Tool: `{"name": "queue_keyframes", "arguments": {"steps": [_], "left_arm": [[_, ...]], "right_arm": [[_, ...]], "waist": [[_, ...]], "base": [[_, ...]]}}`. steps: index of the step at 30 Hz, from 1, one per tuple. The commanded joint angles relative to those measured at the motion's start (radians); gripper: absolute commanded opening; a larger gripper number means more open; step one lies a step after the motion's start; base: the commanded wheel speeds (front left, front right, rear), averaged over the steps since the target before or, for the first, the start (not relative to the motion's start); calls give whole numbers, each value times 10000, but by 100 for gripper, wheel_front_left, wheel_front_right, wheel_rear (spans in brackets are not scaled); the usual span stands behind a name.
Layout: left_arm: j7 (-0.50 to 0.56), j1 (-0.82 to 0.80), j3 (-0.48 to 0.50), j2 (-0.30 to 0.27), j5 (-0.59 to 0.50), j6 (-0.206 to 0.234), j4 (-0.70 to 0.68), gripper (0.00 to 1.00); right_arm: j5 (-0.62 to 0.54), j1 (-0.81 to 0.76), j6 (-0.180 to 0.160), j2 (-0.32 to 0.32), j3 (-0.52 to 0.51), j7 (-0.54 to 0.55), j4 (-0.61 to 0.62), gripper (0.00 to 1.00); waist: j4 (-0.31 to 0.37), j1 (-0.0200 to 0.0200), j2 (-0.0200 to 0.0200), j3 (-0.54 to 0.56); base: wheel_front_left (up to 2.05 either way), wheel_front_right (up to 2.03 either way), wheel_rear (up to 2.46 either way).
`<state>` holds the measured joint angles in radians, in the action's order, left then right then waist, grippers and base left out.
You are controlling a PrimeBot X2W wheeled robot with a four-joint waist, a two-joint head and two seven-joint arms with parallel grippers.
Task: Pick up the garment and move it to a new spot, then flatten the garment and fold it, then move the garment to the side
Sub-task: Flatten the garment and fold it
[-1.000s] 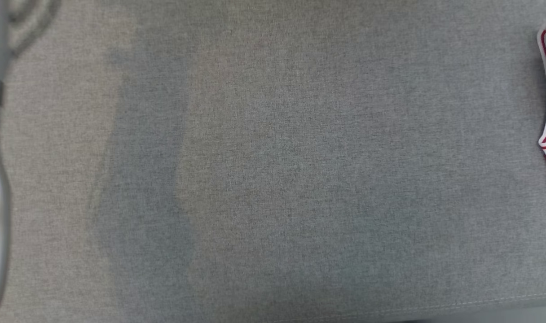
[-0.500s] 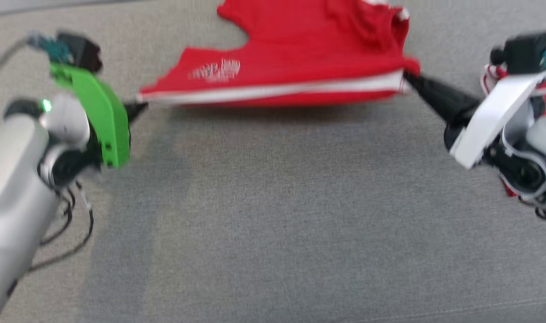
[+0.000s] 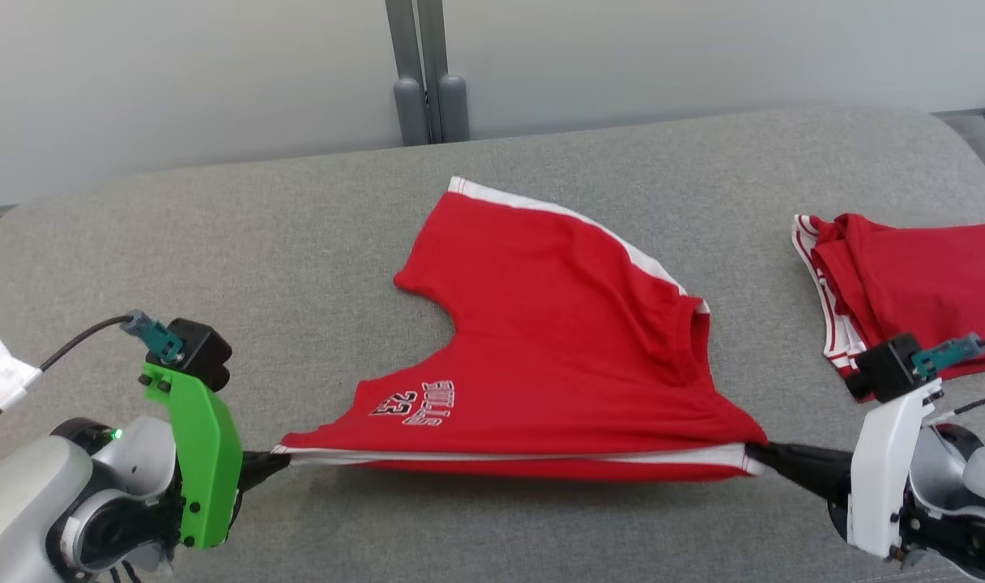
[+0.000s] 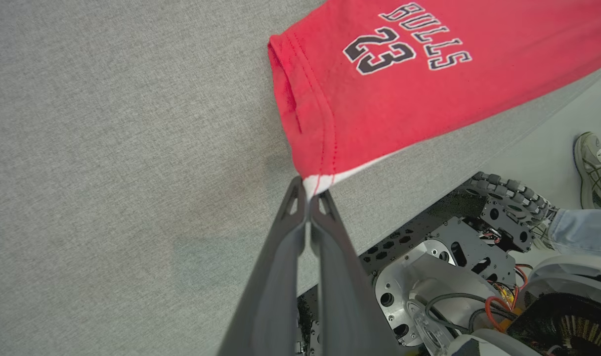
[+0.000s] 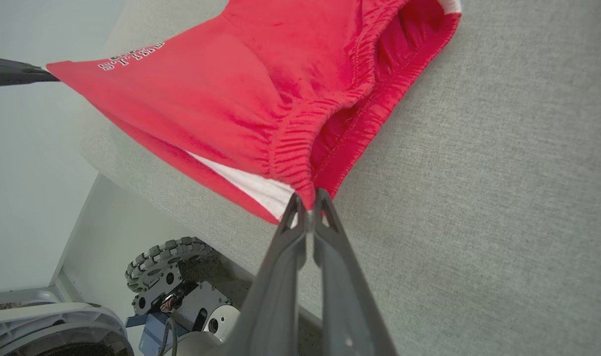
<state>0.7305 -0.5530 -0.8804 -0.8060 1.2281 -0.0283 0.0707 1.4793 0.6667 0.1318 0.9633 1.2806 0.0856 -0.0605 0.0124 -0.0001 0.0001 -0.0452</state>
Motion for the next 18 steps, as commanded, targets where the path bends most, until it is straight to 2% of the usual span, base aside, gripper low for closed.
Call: {"name": "queue_keyframes", "arguments": {"steps": [1, 5, 9, 12, 18], "left_arm": [[12, 305, 142, -453, 117, 233, -266, 0], [93, 828, 347, -1086, 576, 697, -1281, 0], [447, 814, 505, -1539, 880, 1012, -1869, 0], [794, 372, 559, -1540, 872, 1090, -1982, 0], [1818, -1054, 586, -906, 804, 1071, -1727, 0]], "right_arm": [[-69, -303, -19, 201, 3, 73, 121, 0], [-188, -760, -21, 471, 3, -42, 537, 0], [-228, -571, -21, 508, -183, 134, 772, 0], [-177, -238, -21, 398, -413, 320, 816, 0], [328, 574, -16, 54, -1037, 655, 906, 0]], "waist": [[88, 1, -1, 506], [206, 1, -1, 412], [375, 1, -1, 68], [508, 1, -1, -253], [795, 1, -1, -1214]], "base": [[0, 0, 0], [0, 0, 0], [0, 0, 0], [0, 0, 0], [0, 0, 0]]}}
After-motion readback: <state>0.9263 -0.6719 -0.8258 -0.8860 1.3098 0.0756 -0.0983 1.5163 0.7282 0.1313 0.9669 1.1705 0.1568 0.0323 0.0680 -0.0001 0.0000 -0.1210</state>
